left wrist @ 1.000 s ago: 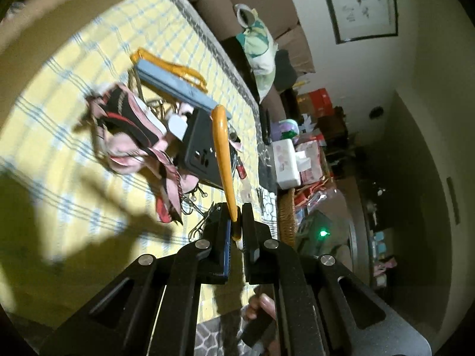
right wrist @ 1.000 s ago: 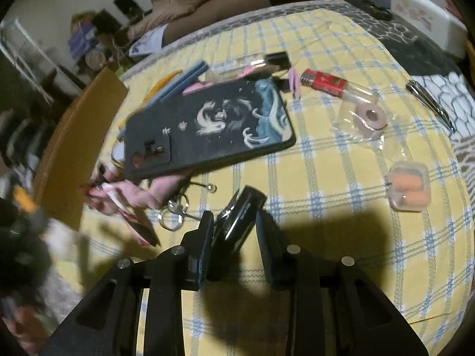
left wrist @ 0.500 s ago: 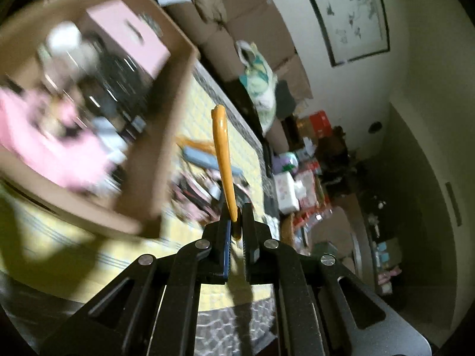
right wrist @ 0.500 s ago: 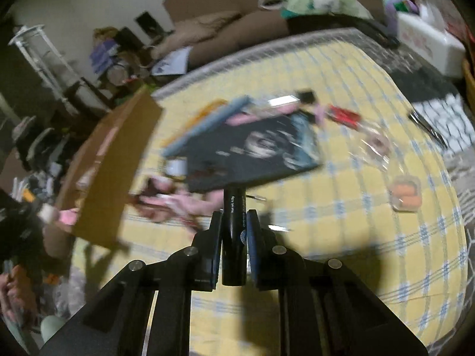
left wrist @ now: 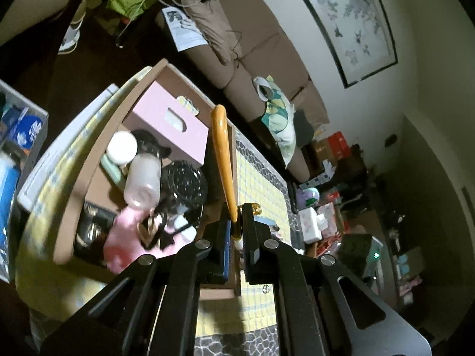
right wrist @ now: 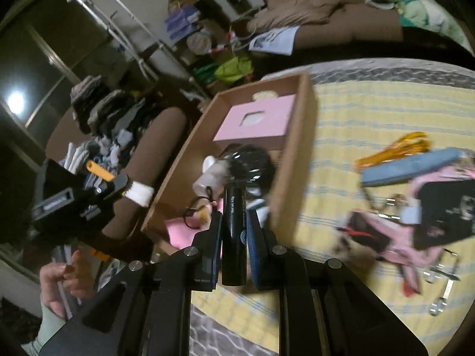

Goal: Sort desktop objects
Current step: 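Carry the orange-handled brush into the box and open the left gripper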

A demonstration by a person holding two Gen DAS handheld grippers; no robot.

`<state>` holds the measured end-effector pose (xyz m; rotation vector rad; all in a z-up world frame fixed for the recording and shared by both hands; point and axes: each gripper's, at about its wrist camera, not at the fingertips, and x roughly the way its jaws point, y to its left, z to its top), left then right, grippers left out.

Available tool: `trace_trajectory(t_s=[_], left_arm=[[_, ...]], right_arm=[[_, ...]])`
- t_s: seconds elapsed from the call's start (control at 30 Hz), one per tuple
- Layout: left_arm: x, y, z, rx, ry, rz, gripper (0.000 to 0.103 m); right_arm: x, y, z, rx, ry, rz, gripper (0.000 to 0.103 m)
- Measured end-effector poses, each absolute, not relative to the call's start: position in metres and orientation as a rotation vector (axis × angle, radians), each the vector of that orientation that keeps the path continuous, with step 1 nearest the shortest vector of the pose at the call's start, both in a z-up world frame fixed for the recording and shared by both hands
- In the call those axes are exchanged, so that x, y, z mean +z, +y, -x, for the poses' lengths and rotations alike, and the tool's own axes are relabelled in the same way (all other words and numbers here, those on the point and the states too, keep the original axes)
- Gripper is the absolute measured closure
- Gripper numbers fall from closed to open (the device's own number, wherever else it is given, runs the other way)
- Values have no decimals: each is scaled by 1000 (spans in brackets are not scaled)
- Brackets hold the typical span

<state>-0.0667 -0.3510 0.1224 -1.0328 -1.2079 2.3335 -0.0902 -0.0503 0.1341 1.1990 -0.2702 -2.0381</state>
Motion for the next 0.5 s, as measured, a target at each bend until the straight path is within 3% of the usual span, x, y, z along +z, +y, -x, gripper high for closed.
trace_trajectory(t_s=[0.33, 0.5], left_arm=[[127, -340, 113, 2346, -995, 1161, 97], [125, -318, 140, 2327, -889, 1238, 97]], right_arm=[[88, -93, 109, -2109, -218, -1361, 88], [93, -86, 98, -2148, -207, -1345, 85]])
